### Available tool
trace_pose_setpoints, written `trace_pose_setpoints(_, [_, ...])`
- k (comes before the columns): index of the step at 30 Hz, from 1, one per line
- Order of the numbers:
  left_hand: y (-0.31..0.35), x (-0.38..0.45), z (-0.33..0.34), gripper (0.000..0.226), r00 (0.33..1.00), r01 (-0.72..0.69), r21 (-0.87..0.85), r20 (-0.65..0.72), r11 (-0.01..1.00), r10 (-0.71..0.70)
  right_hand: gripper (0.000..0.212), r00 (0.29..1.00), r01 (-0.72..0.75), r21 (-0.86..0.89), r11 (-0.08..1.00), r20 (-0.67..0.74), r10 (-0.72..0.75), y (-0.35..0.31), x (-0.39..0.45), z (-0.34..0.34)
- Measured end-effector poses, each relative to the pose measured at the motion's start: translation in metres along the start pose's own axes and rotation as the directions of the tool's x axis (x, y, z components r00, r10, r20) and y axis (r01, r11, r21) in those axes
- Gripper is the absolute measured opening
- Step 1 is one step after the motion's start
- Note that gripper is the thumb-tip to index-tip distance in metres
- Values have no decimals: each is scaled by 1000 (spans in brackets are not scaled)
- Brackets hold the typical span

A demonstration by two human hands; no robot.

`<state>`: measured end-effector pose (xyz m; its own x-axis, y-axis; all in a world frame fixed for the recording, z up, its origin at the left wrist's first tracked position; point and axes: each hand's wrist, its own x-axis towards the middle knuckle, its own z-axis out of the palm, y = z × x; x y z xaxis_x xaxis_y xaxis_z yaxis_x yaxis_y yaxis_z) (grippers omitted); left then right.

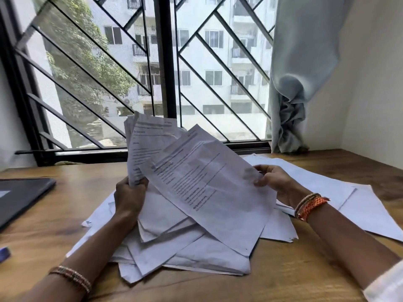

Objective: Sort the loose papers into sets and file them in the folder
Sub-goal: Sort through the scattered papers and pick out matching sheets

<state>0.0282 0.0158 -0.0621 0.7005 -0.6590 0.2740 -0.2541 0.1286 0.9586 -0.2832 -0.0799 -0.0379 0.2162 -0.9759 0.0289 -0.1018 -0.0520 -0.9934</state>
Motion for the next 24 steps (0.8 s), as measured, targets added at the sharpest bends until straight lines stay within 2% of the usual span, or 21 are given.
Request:
trace_pose_setpoints(5, [0, 0, 2, 3, 1000, -4, -20, -6, 1000, 4, 43, 998, 23, 5, 1000, -67, -23, -2, 0, 2])
trace_pose_setpoints(7, [-1, 2, 1, 6, 1000, 7, -36, -18, 999, -8, 37, 954, 171, 18, 985, -251, -162, -7, 0, -1])
trace_pose_setpoints(8, [-1, 4, 0, 5, 999, 17, -57, -27, 998, -18, 34, 865, 299, -58, 953, -405, -296, -12, 0, -6])
trace_pose_setpoints(9, [0, 5, 0, 5, 999, 32, -88, -30, 996, -35, 36, 710, 408, -218, 887, -535, -458, -19, -3, -13])
trace_pose_setpoints(10, [1, 6, -1, 5, 998, 52, -125, -27, 991, -56, 40, 518, 446, -431, 785, -591, -618, -26, -8, -23])
trace_pose_setpoints(11, [3, 6, -2, 6, 997, 72, -163, -19, 984, -76, 44, 331, 407, -631, 660, -572, -751, -30, -14, -33])
trace_pose_setpoints(12, [5, 6, -2, 8, 996, 88, -202, -15, 975, -93, 46, 201, 338, -760, 555, -518, -831, -34, -22, -41])
trace_pose_setpoints(13, [8, 4, -3, 11, 994, 98, -244, -15, 965, -105, 48, 141, 280, -830, 483, -462, -876, -35, -29, -48])
trace_pose_setpoints(14, [11, 3, -3, 15, 994, 102, -288, -19, 952, -112, 52, 121, 233, -875, 423, -406, -906, -33, -32, -54])
trace_pose_setpoints(15, [16, 1, -4, 17, 994, 95, -324, -25, 941, -109, 56, 131, 196, -908, 369, -349, -928, -29, -31, -58])
trace_pose_setpoints(17, [23, -1, -5, 15, 996, 60, -368, -36, 928, -78, 56, 213, 129, -950, 284, -253, -944, -19, -24, -62])
trace_pose_setpoints(19, [26, -2, -7, 12, 999, 22, -400, -28, 916, -37, 56, 333, 117, -975, 188, -140, -933, -11, -19, -54])
trace_pose_setpoints(21, [26, -2, -7, 14, 1000, 5, -425, -7, 905, -9, 57, 401, 198, -980, 18, 64, -914, -3, -19, -32])
trace_pose_setpoints(24, [24, -4, -1, 17, 1000, -2, -416, 1, 909, 3, 49, 390, 458, -861, -220, 417, -821, 8, -33, 20])
